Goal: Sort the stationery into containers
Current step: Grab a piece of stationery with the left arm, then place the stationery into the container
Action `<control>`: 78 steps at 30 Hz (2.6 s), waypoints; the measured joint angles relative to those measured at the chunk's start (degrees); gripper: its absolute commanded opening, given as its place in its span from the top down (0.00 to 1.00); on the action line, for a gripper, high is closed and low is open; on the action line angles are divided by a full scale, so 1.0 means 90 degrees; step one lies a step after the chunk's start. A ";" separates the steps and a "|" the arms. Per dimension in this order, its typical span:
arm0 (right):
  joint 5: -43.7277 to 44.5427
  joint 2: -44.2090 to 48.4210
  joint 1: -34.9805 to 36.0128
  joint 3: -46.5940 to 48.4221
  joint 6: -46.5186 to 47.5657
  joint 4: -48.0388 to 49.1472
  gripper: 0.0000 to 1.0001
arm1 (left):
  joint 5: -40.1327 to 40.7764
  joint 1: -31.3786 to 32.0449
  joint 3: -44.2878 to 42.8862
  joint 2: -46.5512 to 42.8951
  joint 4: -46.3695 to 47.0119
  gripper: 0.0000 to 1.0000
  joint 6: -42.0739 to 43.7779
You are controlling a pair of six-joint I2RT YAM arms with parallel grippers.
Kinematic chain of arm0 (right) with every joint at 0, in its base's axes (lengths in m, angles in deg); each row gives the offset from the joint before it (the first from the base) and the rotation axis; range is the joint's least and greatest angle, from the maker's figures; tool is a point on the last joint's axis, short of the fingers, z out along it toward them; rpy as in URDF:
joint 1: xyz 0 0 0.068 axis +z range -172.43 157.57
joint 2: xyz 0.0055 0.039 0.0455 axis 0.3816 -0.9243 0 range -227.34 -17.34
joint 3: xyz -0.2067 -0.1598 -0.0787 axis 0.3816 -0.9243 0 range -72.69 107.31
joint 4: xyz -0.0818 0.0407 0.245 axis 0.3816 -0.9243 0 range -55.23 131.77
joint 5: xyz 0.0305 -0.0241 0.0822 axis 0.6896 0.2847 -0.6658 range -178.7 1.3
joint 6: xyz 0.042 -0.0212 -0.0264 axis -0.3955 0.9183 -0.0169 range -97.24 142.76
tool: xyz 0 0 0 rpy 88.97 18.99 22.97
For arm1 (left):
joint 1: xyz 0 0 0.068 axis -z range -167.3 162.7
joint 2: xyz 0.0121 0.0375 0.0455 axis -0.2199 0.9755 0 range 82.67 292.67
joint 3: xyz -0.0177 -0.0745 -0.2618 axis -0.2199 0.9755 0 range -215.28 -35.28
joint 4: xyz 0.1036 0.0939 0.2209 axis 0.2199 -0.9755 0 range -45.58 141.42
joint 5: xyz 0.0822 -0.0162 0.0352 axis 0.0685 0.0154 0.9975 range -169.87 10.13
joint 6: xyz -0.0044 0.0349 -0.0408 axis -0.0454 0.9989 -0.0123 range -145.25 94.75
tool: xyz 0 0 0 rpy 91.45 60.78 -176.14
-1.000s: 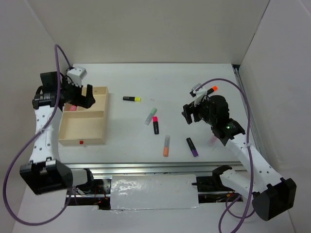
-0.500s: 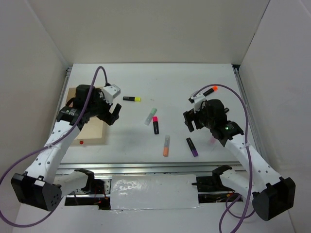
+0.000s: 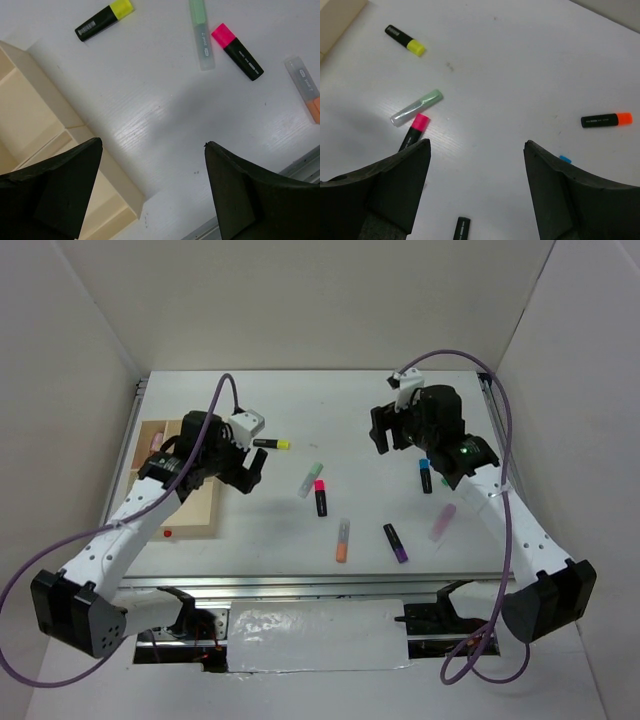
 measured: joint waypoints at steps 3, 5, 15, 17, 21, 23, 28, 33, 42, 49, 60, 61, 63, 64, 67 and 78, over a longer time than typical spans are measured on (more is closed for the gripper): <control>-0.0165 0.0022 -0.0476 -0.0029 0.0002 -0.0274 0.19 | -0.0039 0.0070 -0.0282 0.0583 0.0002 0.08 -0.0129; -0.0267 0.0124 -0.0906 -0.0277 0.0032 -0.0449 0.19 | -0.0010 0.0143 -0.0491 0.1052 -0.0012 0.12 -0.0238; -0.0801 0.0741 -0.1931 -0.1399 0.0355 -0.1083 0.21 | 0.0194 0.0736 -0.2312 0.3548 -0.0022 0.30 -0.0862; -0.0901 0.0755 -0.1936 -0.1428 0.0393 -0.1078 0.21 | 0.0245 0.0860 -0.2664 0.4051 -0.0068 0.32 -0.0974; -0.1064 0.0755 -0.1955 -0.1430 0.0440 -0.1071 0.21 | 0.0427 0.1064 -0.2943 0.4828 -0.0112 0.36 -0.1115; -0.1127 0.0755 -0.1977 -0.1430 0.0461 -0.1061 0.21 | 0.0469 0.1120 -0.2941 0.5073 -0.0187 0.36 -0.1122; -0.1195 0.0755 -0.2035 -0.1430 0.0469 -0.1047 0.21 | 0.0474 0.1166 -0.2909 0.5297 -0.0236 0.36 -0.1127; -0.1260 0.0767 -0.2047 -0.1430 0.0491 -0.1047 0.21 | 0.0427 0.1158 -0.2771 0.5304 -0.0163 0.34 -0.1137; -0.1302 0.0777 -0.2047 -0.1479 0.0510 -0.1037 0.21 | 0.0257 0.1353 -0.2671 0.5423 -0.0104 0.29 -0.1246; -0.1316 0.0777 -0.2045 -0.1520 0.0529 -0.0998 0.22 | 0.0369 0.1583 -0.2671 0.5702 0.0029 0.31 -0.1282; -0.1299 0.0826 -0.1683 -0.1549 0.0908 -0.0942 0.25 | 0.0709 0.1508 -0.2691 0.5785 0.0182 0.62 -0.1321; -0.1285 0.0852 -0.1591 -0.1552 0.0979 -0.0940 0.25 | 0.0709 0.1484 -0.2681 0.5785 0.0187 0.69 -0.1311; -0.1260 0.0930 -0.1360 -0.1557 0.1171 -0.0920 0.25 | 0.0699 0.1447 -0.2667 0.5763 0.0204 0.78 -0.1321; -0.1258 0.0971 -0.1248 -0.1557 0.1263 -0.0908 0.24 | 0.0665 0.1423 -0.2620 0.5729 0.0233 0.81 -0.1292; -0.1231 0.1122 -0.0925 -0.1557 0.1683 -0.0891 0.22 | 0.0556 0.1307 -0.2327 0.5498 0.0240 0.97 -0.1260; -0.1022 0.1457 0.0413 -0.1603 0.2735 -0.0670 0.22 | -0.0228 0.0104 -0.1673 0.3019 -0.0095 1.00 -0.1258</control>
